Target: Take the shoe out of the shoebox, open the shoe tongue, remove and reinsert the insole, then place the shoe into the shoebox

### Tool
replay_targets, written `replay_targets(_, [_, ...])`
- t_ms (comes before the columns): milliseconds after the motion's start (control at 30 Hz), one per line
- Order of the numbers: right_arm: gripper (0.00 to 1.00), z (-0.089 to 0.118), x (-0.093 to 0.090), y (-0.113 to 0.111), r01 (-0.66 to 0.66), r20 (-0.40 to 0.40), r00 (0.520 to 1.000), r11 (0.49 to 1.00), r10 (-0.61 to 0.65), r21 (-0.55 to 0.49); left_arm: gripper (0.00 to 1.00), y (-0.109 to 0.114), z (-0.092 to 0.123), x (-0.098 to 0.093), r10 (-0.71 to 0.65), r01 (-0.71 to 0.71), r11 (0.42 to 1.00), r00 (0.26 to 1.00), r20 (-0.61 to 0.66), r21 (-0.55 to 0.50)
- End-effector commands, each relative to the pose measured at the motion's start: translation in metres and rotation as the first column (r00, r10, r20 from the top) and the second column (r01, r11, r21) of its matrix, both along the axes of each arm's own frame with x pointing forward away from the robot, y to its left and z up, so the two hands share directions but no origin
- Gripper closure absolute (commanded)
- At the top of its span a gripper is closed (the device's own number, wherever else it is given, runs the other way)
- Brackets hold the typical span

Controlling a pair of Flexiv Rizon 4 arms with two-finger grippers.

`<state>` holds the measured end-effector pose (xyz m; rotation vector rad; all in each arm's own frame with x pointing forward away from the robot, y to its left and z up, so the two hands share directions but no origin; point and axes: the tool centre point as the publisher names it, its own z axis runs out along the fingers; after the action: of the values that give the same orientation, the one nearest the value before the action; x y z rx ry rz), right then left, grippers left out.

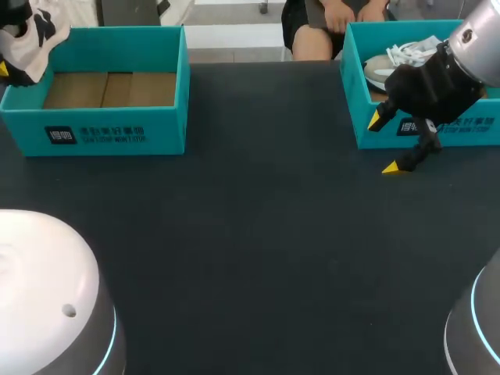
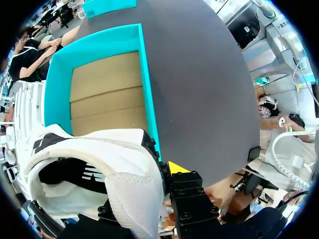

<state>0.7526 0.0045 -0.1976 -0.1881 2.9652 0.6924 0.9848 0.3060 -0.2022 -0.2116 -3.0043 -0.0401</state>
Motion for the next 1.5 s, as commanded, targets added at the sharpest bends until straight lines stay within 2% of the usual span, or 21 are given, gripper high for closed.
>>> replay_targets(33, [0.0, 0.0, 0.001, 0.001, 0.001, -0.001, 1.0, 1.0, -0.001, -0.003, 1.0, 0.0, 0.002, -0.002, 0.0, 0.0, 1.0, 1.0, 0.004, 0.002])
replay_targets(200, [0.0, 0.0, 0.001, 0.001, 0.001, -0.001, 1.0, 1.0, -0.001, -0.003, 1.0, 0.0, 0.002, -0.002, 0.0, 0.0, 1.0, 1.0, 0.004, 0.002])
replay_targets(267, [0.0, 0.0, 0.001, 0.001, 0.001, -0.001, 1.0, 1.0, -0.001, -0.003, 1.0, -0.005, 0.004, -0.006, -0.227, 0.228, 0.974, 0.974, -0.022, 0.002])
replay_targets(300, [0.0, 0.0, 0.001, 0.001, 0.001, -0.001, 1.0, 1.0, -0.001, -0.003, 1.0, -0.006, 0.005, -0.007, -0.376, 0.38, 0.924, 0.923, -0.076, 0.035])
replay_targets(333, [0.0, 0.0, 0.001, 0.001, 0.001, -0.001, 1.0, 1.0, -0.001, -0.003, 1.0, -0.004, 0.005, -0.008, -0.486, 0.489, 0.871, 0.871, -0.078, 0.037])
replay_targets(400, [0.0, 0.0, 0.001, 0.001, 0.001, -0.001, 1.0, 1.0, -0.001, -0.003, 1.0, 0.001, 0.002, -0.008, -0.693, 0.704, 0.708, 0.707, -0.141, 0.052])
replay_targets(433, [0.0, 0.0, 0.001, 0.001, 0.001, -0.001, 1.0, 1.0, -0.001, -0.003, 1.0, 0.003, 0.002, -0.005, -0.703, 0.712, 0.701, 0.701, -0.121, 0.051])
replay_targets(467, [0.0, 0.0, 0.001, 0.001, 0.001, -0.001, 1.0, 1.0, -0.001, -0.003, 1.0, 0.006, 0.001, -0.001, -0.802, 0.816, 0.577, 0.574, -0.165, 0.035])
replay_targets(500, [0.0, 0.0, 0.001, 0.001, 0.001, -0.001, 1.0, 1.0, -0.001, -0.003, 1.0, 0.009, 0.002, 0.002, -0.83, 0.842, 0.536, 0.538, -0.147, 0.056])
replay_targets(533, [0.0, 0.0, 0.001, 0.001, 0.001, -0.001, 1.0, 1.0, -0.001, -0.003, 1.0, 0.01, 0.004, 0.006, -0.866, 0.88, 0.472, 0.474, -0.16, 0.054])
replay_targets(600, [0.0, 0.0, 0.001, 0.001, 0.001, -0.001, 1.0, 1.0, -0.001, -0.003, 1.0, 0.018, 0.01, 0.009, -0.946, 0.963, 0.262, 0.268, -0.181, 0.057])
replay_targets(633, [0.0, 0.0, 0.001, 0.001, 0.001, -0.001, 1.0, 1.0, -0.001, -0.003, 1.0, 0.023, 0.014, 0.008, -0.973, 0.989, 0.131, 0.14, -0.183, 0.063])
replay_targets(733, [0.0, 0.0, 0.001, 0.001, 0.001, -0.001, 1.0, 1.0, -0.001, -0.003, 1.0, 0.033, 0.025, 0.01, -0.984, 0.994, -0.093, -0.082, -0.159, 0.063])
replay_targets(833, [0.0, 0.0, 0.001, 0.001, 0.001, -0.001, 1.0, 1.0, -0.001, -0.003, 1.0, 0.033, 0.031, 0.013, -0.98, 0.986, -0.156, -0.148, -0.13, 0.051])
replay_targets(1500, [0.0, 0.0, 0.001, 0.001, 0.001, -0.001, 1.0, 1.0, -0.001, -0.003, 1.0, 0.033, 0.031, 0.013, -0.98, 0.986, -0.156, -0.148, -0.13, 0.051])
